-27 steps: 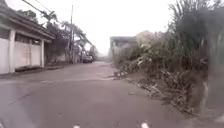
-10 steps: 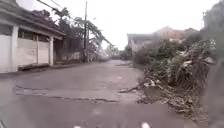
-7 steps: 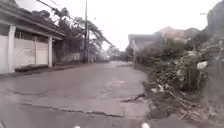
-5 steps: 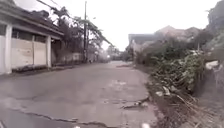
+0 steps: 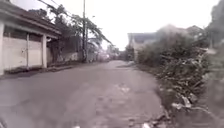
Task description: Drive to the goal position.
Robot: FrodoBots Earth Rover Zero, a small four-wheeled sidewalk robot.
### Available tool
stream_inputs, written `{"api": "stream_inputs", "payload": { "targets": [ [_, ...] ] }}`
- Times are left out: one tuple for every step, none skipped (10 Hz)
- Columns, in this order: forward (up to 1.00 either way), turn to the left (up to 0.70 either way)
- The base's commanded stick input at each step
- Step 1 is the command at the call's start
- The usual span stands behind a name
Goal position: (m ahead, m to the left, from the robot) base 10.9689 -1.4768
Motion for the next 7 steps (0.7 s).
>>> {"api": "stream_inputs", "payload": {
  "targets": [
    [1.0,0.01],
    [1.0,0.01],
    [1.0,0.01],
    [1.0,0.01],
    [1.0,0.01],
    [1.0,0.01],
    [1.0,0.01]
  ]
}}
